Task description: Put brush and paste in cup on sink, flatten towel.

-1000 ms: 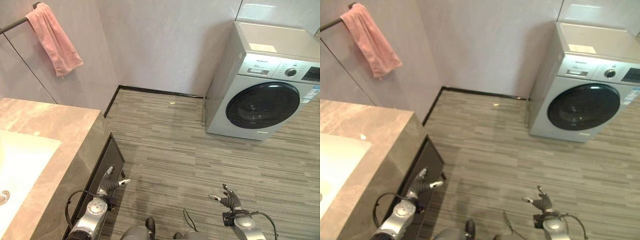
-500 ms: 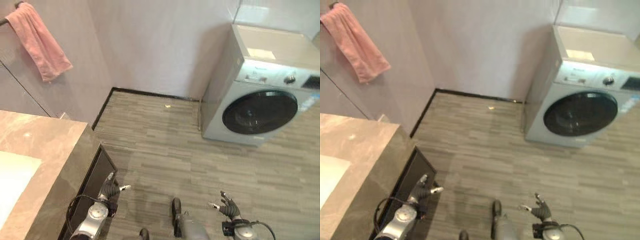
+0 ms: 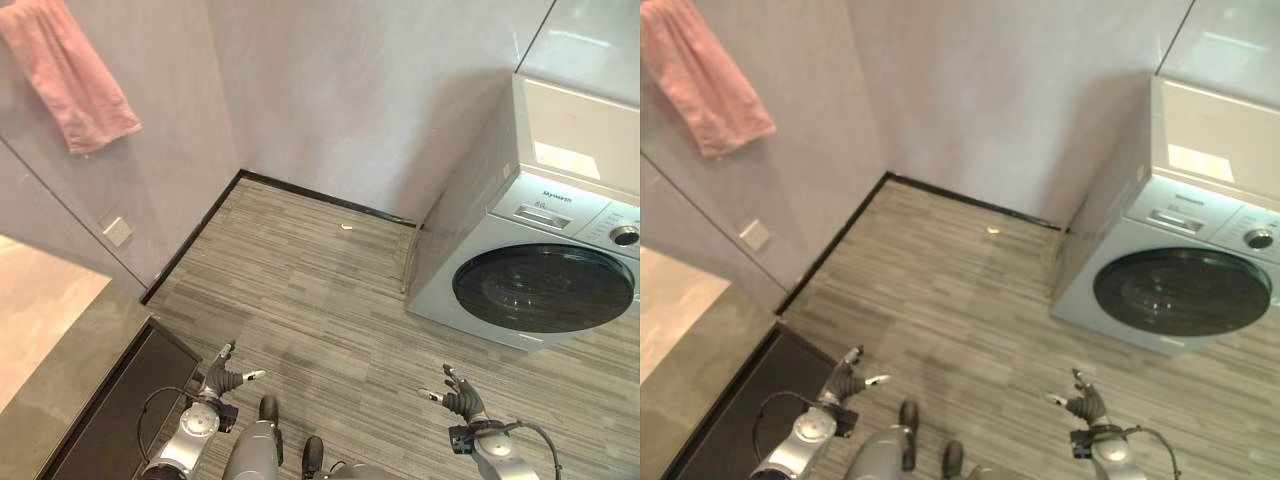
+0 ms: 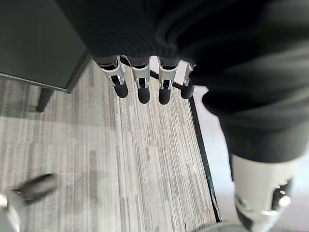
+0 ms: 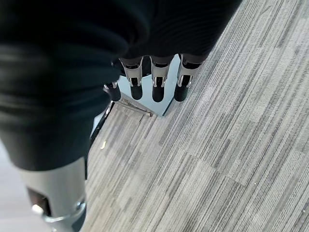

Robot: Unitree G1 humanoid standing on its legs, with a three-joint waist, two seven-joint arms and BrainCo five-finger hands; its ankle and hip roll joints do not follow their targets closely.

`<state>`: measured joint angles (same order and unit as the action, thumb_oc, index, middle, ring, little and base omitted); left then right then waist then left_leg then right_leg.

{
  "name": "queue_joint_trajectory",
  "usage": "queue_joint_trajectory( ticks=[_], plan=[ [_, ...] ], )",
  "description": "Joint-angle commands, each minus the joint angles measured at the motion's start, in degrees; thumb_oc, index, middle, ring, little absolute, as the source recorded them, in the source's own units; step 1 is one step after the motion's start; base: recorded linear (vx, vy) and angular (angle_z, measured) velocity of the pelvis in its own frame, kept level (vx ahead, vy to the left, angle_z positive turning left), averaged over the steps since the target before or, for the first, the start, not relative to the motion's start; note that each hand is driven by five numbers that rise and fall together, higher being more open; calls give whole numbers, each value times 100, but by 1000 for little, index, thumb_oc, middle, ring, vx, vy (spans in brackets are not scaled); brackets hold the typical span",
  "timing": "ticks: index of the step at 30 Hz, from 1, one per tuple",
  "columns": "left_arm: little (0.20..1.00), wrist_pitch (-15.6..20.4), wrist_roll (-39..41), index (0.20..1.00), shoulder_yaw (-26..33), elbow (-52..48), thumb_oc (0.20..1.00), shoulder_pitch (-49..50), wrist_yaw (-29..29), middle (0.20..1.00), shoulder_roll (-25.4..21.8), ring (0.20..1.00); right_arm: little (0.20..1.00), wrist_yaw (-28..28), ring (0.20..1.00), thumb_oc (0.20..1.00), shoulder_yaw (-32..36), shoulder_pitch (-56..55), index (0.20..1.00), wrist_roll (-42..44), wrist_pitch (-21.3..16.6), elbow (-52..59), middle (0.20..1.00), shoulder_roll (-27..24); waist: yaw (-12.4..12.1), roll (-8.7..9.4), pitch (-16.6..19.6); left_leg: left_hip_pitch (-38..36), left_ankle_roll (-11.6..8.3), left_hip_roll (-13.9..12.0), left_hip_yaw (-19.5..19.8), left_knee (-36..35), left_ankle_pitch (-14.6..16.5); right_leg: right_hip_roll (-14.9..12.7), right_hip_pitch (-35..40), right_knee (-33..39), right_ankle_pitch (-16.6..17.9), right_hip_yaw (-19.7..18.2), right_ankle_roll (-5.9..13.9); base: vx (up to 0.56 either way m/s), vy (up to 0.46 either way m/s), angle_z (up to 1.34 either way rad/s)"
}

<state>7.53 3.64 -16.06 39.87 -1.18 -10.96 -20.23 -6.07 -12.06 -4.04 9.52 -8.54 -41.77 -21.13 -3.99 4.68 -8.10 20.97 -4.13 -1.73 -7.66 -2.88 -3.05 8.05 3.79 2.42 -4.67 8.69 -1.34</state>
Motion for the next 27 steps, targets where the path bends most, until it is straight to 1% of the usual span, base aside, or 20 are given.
queue_joint_trajectory(
  ticks=[1, 3, 6, 7, 8, 9, 11, 12, 13, 14, 15, 16, 17, 18, 19, 20, 21, 22, 25, 27],
  plan=[
    [1000, 245, -171, 1000, 100, -53, 1000, -151, -86, 1000, -150, 1000, 1000, 39, 1000, 1000, 10, -337, 1000, -334, -131, 640, 1000, -374, -14, -21, 179, -93, 27, -197, -484, 225, -1011, -393, 228, -458, -145, -351, 500, 286, 38, -23],
    [1000, 228, -200, 1000, 113, -23, 1000, -135, -104, 1000, -136, 1000, 1000, 49, 1000, 1000, -3, -322, 1000, -352, -111, 582, 1000, -351, -54, -15, 213, -106, 28, -219, -558, 301, -1075, -385, 325, -492, -202, -420, 494, 301, 57, -23],
    [1000, 250, -175, 1000, 140, -55, 1000, -33, -102, 1000, -156, 1000, 1000, 103, 1000, 1000, -79, -349, 1000, -394, -80, 497, 1000, -211, -82, 82, 362, -124, 221, -95, -583, 620, -876, -564, 470, -719, -329, -540, 597, 418, 136, -33],
    [1000, 254, -180, 1000, 147, -57, 1000, -9, -100, 1000, -164, 1000, 1000, 121, 1000, 1000, -90, -348, 1000, -428, -74, 440, 1000, -171, -107, 134, 404, -142, 267, -58, -618, 710, -776, -660, 464, -801, -241, -571, 667, 395, 181, -32],
    [1000, 257, -149, 1000, 169, -68, 1000, 30, -97, 1000, -175, 1000, 1000, 126, 1000, 1000, -80, -360, 1000, -443, -66, 371, 1000, -132, -127, 195, 455, -199, 327, 13, -674, 752, -673, -761, 437, -955, -79, -592, 767, 382, 193, -34],
    [1000, 265, -71, 1000, 230, -157, 1000, 112, -85, 1000, -208, 1000, 1000, 159, 1000, 1000, -43, -412, 1000, -442, -62, 365, 1000, -86, -162, 278, 505, -244, 420, 116, -711, 816, -522, -882, 358, -1352, 301, -628, 936, 352, 207, -33],
    [1000, 248, 4, 1000, 262, -297, 1000, 170, -58, 1000, -267, 1000, 1000, 182, 1000, 1000, -45, -414, 1000, -462, -31, 373, 1000, -45, -147, 289, 437, -441, 591, 252, -642, 875, -278, -1023, -41, -2486, 1075, -652, 1227, 240, 180, -36],
    [1000, 248, 4, 1000, 263, -298, 1000, 168, -57, 1000, -266, 1000, 1000, 181, 1000, 1000, -45, -411, 1000, -463, -31, 372, 1000, -46, -162, 272, 450, -422, 587, 224, -650, 874, -289, -1000, -63, -2475, 1100, -666, 1221, 438, 372, 2],
    [1000, 204, -25, 1000, 286, -399, 1000, 226, -47, 1000, -350, 1000, 1000, 192, 1000, 1000, -75, -377, 1000, -542, 7, 353, 1000, -27, -59, 52, 306, -924, 770, 259, -565, 741, -30, -1216, -598, -3572, 1601, -378, 1181, 477, 351, 24],
    [1000, 193, -79, 1000, 269, -439, 1000, 227, -27, 1000, -383, 1000, 1000, 195, 1000, 1000, -72, -373, 1000, -532, 0, 381, 1000, -21, -8, -32, 271, -1076, 778, 234, -481, 706, 11, -1136, -883, -3733, 1486, -374, 1140, 623, 397, 42],
    [1000, 183, -132, 1000, 254, -419, 1000, 207, -20, 1000, -400, 1000, 1000, 209, 1000, 1000, -80, -366, 1000, -508, -8, 385, 1000, -28, 112, -53, 211, -1287, 769, 317, -301, 614, 55, -992, -1259, -3700, 1135, -445, 1070, 264, 100, 38],
    [1000, 184, -132, 1000, 256, -418, 1000, 206, -20, 1000, -398, 1000, 1000, 209, 1000, 1000, -81, -363, 1000, -508, -8, 384, 1000, -30, 115, -62, 219, -1275, 766, 307, -297, 609, 45, -982, -1269, -3690, 1148, -439, 1064, 295, 84, 59],
    [1000, 206, -119, 1000, 261, -372, 1000, 162, -20, 1000, -406, 1000, 1000, 245, 1000, 1000, -89, -365, 1000, -476, -26, 427, 1000, -42, 197, -80, 171, -1472, 730, 372, -161, 552, 57, -944, -1492, -3278, 834, -379, 975, 282, 42, 76],
    [1000, 223, -101, 1000, 267, -309, 1000, 129, -18, 1000, -386, 1000, 1000, 259, 1000, 1000, -105, -355, 1000, -447, -34, 434, 1000, -44, 245, -109, 168, -1601, 683, 382, -96, 543, 85, -1013, -1515, -2844, 715, -202, 925, 407, 35, 82],
    [1000, 230, -91, 1000, 256, -227, 1000, 71, -41, 1000, -357, 1000, 1000, 234, 1000, 1000, -123, -342, 1000, -409, -51, 411, 1000, -47, 286, -108, 164, -1686, 642, 450, -5, 568, 135, -963, -1719, -2352, 634, -244, 868, 414, -20, 82],
    [1000, 250, -97, 1000, 207, -162, 1000, 11, -48, 1000, -333, 1000, 1000, 234, 1000, 1000, -157, -339, 1000, -375, -63, 387, 1000, -57, 417, -103, 127, -1845, 616, 542, 226, 604, 217, -853, -1788, -1907, 638, -412, 866, 508, -66, 67],
    [1000, 264, -146, 1000, 156, -31, 1000, -93, -55, 1000, -324, 1000, 1000, 226, 1000, 1000, -188, -347, 1000, -339, -75, 373, 1000, -60, 560, -73, 106, -1991, 583, 664, 497, 668, 322, -705, -1927, -1315, 750, -953, 918, 574, -108, 101],
    [1000, 259, -201, 1000, 79, 61, 1000, -207, -86, 1000, -304, 1000, 1000, 224, 1000, 1000, -215, -378, 1000, -364, -39, 482, 1000, -91, 659, -9, 91, -2111, 543, 705, 717, 701, 410, -696, -1988, -1188, 991, -1337, 1047, 409, -92, 134],
    [1000, 272, -199, 1000, 18, 37, 1000, -231, -62, 1000, -270, 1000, 1000, 265, 1000, 1000, -208, -452, 1000, -378, -54, 508, 1000, -93, 644, 68, 140, -2100, 525, 749, 889, 831, 468, -691, -1729, -1067, 942, -1346, 1008, 252, -126, 161],
    [1000, 305, -239, 1000, -65, 103, 1000, -260, -55, 1000, -245, 1000, 1000, 299, 1000, 1000, -212, -415, 1000, -374, -77, 505, 1000, -190, 624, 105, 220, -1920, 421, 806, 961, 1221, 539, -673, -1543, -953, 916, -1268, 881, 176, -136, 112]
  ],
)
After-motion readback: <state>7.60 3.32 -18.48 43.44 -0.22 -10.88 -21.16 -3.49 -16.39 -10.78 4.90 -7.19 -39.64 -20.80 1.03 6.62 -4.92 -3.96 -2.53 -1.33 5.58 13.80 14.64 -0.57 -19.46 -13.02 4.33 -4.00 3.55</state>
